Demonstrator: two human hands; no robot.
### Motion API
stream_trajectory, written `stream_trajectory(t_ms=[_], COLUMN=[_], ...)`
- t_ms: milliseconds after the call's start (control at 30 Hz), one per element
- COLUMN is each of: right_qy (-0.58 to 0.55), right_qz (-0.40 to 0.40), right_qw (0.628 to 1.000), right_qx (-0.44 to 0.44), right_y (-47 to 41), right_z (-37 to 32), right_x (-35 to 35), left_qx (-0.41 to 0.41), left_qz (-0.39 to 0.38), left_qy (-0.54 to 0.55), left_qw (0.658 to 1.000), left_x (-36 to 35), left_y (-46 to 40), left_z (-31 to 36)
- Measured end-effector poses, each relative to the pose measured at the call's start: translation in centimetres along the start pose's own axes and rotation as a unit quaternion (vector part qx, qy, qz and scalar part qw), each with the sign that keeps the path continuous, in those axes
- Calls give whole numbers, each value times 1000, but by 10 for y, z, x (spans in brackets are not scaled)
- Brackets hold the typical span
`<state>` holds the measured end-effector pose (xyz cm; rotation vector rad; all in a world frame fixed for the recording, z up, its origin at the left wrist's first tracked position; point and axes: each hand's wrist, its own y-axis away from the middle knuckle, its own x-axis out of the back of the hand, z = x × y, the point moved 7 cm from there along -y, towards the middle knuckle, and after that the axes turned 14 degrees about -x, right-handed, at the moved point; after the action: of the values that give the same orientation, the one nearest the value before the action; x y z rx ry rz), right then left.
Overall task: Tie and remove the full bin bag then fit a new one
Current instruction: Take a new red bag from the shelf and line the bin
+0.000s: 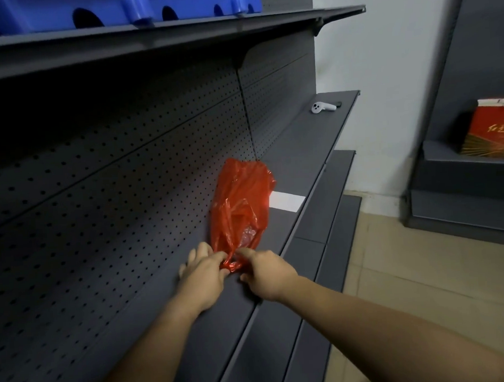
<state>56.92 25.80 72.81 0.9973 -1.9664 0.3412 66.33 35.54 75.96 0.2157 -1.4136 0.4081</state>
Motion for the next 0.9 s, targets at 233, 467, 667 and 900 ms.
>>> stream_trajectory(t_ms=[233,467,667,900], right_qy=[-48,-181,-359,-383], right_qz=[37,160,248,361], right_qw=[998,970,900,849], right_qx=[2,13,-19,-38], right_y=[-14,8,60,144], right_z=[4,5,18,64], right_x=[8,87,192,298], left_qx=[1,-37,-111,-196], left_qz=[49,169,290,352], left_qy=[23,108,144,181], left_qw=[999,979,939,897], left_x=[15,76,158,216], left_y=[-14,-34,-38,-20], left_z=[5,36,110,222])
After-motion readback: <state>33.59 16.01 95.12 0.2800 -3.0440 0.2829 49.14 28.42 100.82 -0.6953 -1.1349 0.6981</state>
